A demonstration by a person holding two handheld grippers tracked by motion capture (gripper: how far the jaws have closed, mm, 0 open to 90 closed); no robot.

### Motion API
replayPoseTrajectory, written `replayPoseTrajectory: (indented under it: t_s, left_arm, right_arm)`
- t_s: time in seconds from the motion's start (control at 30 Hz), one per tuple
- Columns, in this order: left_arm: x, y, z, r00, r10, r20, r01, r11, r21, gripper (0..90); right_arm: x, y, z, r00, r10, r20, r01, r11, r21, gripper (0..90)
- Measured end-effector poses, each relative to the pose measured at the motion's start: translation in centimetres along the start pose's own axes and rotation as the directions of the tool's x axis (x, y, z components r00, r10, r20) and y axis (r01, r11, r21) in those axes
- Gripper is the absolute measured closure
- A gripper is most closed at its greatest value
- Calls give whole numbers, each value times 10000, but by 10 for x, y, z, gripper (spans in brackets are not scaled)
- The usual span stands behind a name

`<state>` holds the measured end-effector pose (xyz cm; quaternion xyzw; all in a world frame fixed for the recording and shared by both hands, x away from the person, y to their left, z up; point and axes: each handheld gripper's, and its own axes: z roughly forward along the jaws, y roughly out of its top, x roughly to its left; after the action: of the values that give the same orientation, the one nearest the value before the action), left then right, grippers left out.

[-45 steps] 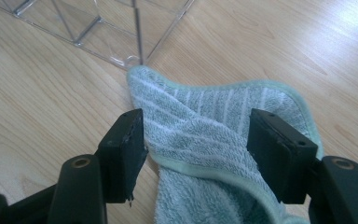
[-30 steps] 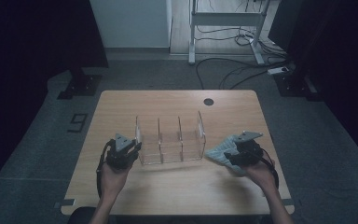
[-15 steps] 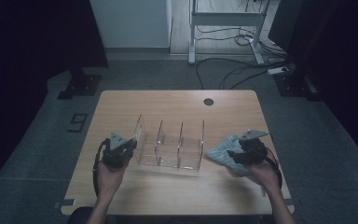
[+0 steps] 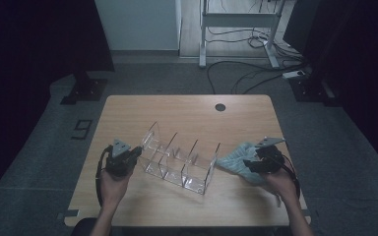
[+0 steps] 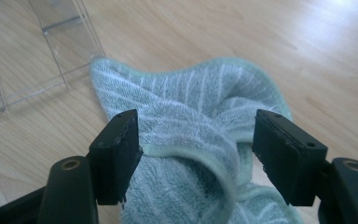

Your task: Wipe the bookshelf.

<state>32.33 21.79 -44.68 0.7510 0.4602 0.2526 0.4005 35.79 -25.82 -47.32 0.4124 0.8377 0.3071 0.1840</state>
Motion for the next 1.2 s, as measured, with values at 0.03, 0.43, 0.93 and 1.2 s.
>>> replayPoseTrajectory:
  t_s: [0.03,0.43,0.93,1.2]
  left_arm:
    - [0,0,0,10000,-2,28,2,10000,-10,882]
    - [2,-1,1,9997,204,128,-204,9998,-24,864]
    - [8,-3,3,9993,-109,364,113,9998,-133,750]
    - [9,-3,5,9988,-235,420,240,9996,-122,730]
  right_arm:
    - [0,-1,2,10000,33,-47,-33,10000,85,306]
    - [2,-14,32,9988,-59,-477,129,9889,1481,223]
    - [3,-18,45,9999,-150,36,137,9703,2414,454]
    - [-1,-14,30,9994,-37,340,-26,9826,1855,562]
